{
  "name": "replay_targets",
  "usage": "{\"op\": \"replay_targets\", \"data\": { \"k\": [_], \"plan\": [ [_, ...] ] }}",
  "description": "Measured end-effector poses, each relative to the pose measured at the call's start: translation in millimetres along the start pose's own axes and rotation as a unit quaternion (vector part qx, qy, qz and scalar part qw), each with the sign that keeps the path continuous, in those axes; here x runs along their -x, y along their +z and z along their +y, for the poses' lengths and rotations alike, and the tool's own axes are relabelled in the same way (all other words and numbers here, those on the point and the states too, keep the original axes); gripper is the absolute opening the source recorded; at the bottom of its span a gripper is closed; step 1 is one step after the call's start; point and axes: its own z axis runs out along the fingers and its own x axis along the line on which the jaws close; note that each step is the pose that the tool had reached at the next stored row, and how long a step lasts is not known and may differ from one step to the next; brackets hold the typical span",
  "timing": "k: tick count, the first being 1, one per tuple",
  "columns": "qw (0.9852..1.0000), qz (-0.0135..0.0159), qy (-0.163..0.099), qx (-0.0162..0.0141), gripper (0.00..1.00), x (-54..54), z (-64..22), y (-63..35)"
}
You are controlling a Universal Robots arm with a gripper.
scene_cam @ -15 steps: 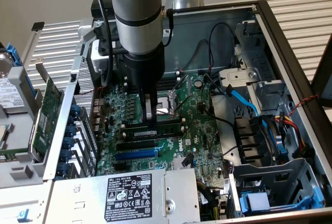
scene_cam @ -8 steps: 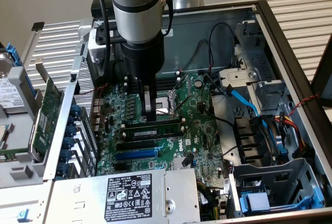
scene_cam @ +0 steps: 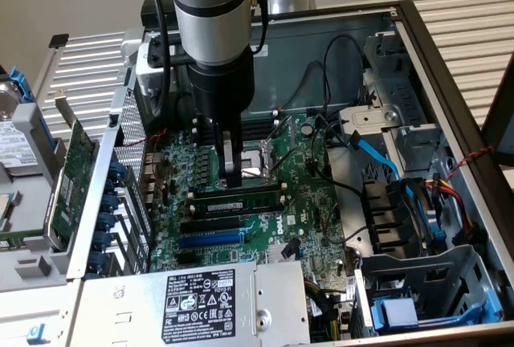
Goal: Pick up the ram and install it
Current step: 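Press down the ram until it locks into place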
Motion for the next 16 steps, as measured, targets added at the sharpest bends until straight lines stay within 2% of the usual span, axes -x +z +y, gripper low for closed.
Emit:
{"op": "replay_targets", "data": {
  "k": [7,12,16],
  "plan": [
    [1.0000,0.0000,0.001,0.0000,0.11,0.0,0.0,0.0],
    [0.9992,0.0001,0.040,-0.0015,0.11,0.0,0.0,0.0],
    [0.9974,0.0003,0.073,-0.0028,0.11,0.0,0.0,0.1]
  ]
}}
